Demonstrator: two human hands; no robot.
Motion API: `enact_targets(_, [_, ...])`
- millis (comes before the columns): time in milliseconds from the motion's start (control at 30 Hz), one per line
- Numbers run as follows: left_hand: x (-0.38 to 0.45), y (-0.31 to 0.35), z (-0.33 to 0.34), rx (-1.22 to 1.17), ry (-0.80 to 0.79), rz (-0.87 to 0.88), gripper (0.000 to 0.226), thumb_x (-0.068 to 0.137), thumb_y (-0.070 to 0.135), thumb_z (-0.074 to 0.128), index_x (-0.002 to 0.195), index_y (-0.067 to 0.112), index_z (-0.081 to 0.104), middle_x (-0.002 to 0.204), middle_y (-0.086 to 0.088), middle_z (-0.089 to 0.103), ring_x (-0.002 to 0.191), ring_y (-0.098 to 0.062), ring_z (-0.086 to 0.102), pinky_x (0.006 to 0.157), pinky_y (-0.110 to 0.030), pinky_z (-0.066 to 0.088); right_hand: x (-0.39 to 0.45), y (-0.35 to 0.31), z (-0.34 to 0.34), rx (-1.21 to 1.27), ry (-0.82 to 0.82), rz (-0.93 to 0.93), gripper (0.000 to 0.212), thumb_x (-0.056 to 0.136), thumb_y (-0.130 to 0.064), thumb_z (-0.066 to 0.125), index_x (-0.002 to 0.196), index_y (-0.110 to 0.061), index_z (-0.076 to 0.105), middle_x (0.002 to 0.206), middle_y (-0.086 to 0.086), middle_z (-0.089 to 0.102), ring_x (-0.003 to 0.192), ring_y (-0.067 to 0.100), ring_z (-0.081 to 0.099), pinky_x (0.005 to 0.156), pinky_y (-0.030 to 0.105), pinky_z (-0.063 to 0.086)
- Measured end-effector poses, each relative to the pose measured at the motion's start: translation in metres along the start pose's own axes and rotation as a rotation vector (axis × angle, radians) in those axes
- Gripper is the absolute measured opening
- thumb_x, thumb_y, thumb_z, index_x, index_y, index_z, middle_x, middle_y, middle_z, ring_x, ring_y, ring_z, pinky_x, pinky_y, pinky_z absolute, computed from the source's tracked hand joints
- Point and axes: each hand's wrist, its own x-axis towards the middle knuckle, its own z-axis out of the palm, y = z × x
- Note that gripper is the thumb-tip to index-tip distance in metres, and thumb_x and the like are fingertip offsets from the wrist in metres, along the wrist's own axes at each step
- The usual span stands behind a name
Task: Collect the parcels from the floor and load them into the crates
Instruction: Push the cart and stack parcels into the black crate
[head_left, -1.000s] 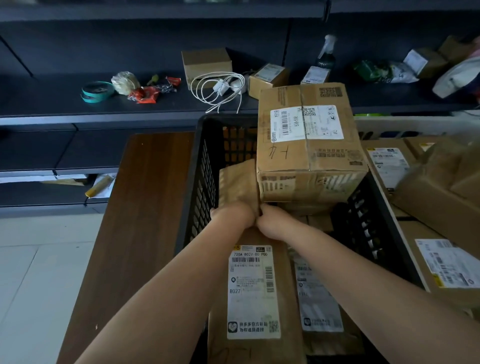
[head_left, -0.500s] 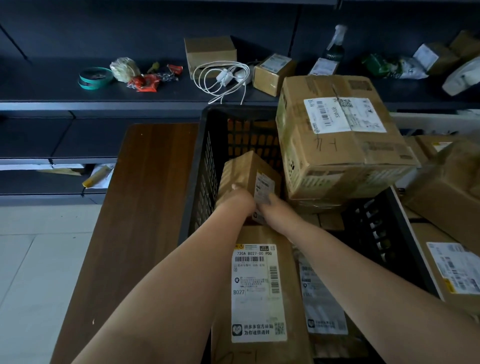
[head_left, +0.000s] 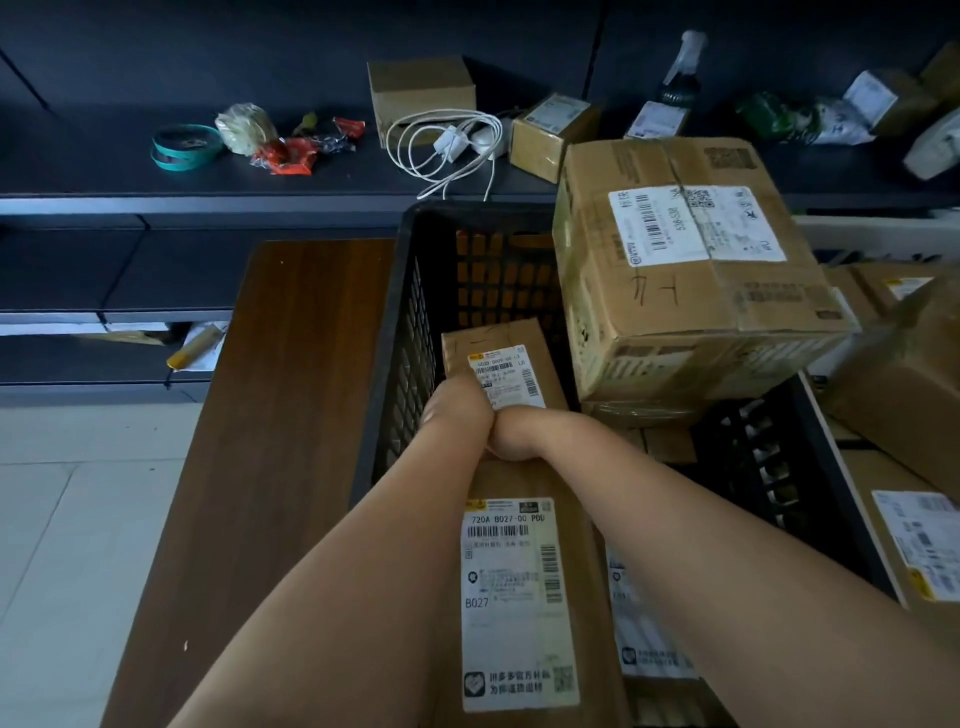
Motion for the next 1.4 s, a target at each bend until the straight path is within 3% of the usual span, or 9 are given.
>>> enact_targets(200, [-0.014,0.011,-0.003,-0.101,0.120,0.088,0.041,0.092,0.007,0.047,0.132,0.016,0.049,0.125,-0.012,0.058,0.111,-0.028,0.058,0.090,-0.036,0.050,-0.002,0.016,0.000,0.102,0.134,0.062,0.037,0.098,-0.019,0.041,0.133,-0.010,0.051,0.136,0.014,0.051,0.119,0.030,0.050,0.102,0.036,0.041])
enact_targets(600, [-0.031,0.019,0.000,-0.028,-0.339,0.065,0.047,0.099,0.010,0.035,0.146,0.006,0.026,0.145,-0.015,0.039,0.131,-0.030,0.041,0.105,-0.035,0.035,-0.010,0.023,-0.005,0.204,0.083,0.081,0.048,0.099,-0.015,0.043,0.146,-0.015,0.032,0.147,0.010,0.039,0.128,0.028,0.043,0.101,0.032,0.038])
enact_targets(700, [-0.024,0.017,0.000,0.037,-0.249,0.035,0.043,0.099,0.004,0.029,0.142,-0.001,0.032,0.145,-0.019,0.039,0.133,-0.032,0.039,0.112,-0.037,0.031,-0.007,0.029,0.000,0.319,0.159,0.140,0.045,0.097,-0.012,0.040,0.142,-0.015,0.040,0.142,0.009,0.046,0.122,0.027,0.048,0.097,0.028,0.040])
enact_targets(933, [-0.033,0.018,-0.016,-0.375,-0.117,-0.059,0.040,0.100,0.011,0.032,0.136,-0.002,0.041,0.140,-0.019,0.046,0.129,-0.031,0.045,0.101,-0.033,0.038,-0.046,0.020,-0.014,0.324,0.118,0.108,0.041,0.099,-0.014,0.037,0.140,-0.012,0.041,0.140,0.009,0.047,0.121,0.027,0.049,0.102,0.033,0.038])
enact_targets(1100, [-0.073,0.034,-0.049,-1.033,0.021,0.189,0.048,0.097,0.038,0.041,0.141,0.020,0.040,0.136,-0.004,0.049,0.124,-0.025,0.048,0.105,-0.039,0.037,-0.136,-0.005,-0.016,0.266,0.394,-0.119,0.040,0.099,-0.017,0.037,0.138,-0.014,0.045,0.131,0.008,0.057,0.109,0.020,0.058,0.087,0.028,0.046])
enact_targets(1167, [-0.094,0.042,-0.068,-1.154,-0.031,0.299,0.054,0.090,0.054,0.044,0.136,0.027,0.045,0.138,0.002,0.049,0.122,-0.024,0.049,0.103,-0.043,0.040,-0.182,-0.002,-0.028,0.382,0.765,-0.257,0.034,0.096,-0.014,0.042,0.123,-0.022,0.061,0.109,-0.006,0.066,0.091,0.010,0.063,0.080,0.021,0.050])
enact_targets(1267, [-0.123,0.059,-0.087,-1.133,-0.039,0.333,0.061,0.085,0.061,0.048,0.138,0.029,0.042,0.135,0.008,0.048,0.125,-0.021,0.046,0.107,-0.044,0.034,-0.204,0.035,-0.063,0.377,1.338,-0.172,0.029,0.093,-0.016,0.047,0.118,-0.021,0.060,0.115,-0.010,0.058,0.112,0.011,0.052,0.086,0.011,0.037])
enact_targets(1333, [-0.131,0.069,-0.089,-1.103,-0.022,0.346,0.066,0.089,0.054,0.050,0.145,0.025,0.031,0.145,0.003,0.041,0.132,-0.023,0.040,0.105,-0.036,0.030,-0.194,0.067,-0.081,0.382,1.287,0.046,0.040,0.094,-0.027,0.051,0.132,-0.017,0.047,0.133,0.000,0.051,0.126,0.020,0.043,0.097,0.028,0.038])
enact_targets(1400, [-0.141,0.075,-0.086,-1.073,-0.014,0.376,0.068,0.091,0.047,0.052,0.148,0.023,0.024,0.147,0.002,0.039,0.133,-0.022,0.039,0.103,-0.032,0.031,-0.178,0.090,-0.086,0.530,0.991,0.200,0.051,0.092,-0.041,0.052,0.135,-0.015,0.043,0.136,0.007,0.050,0.124,0.027,0.047,0.097,0.037,0.040])
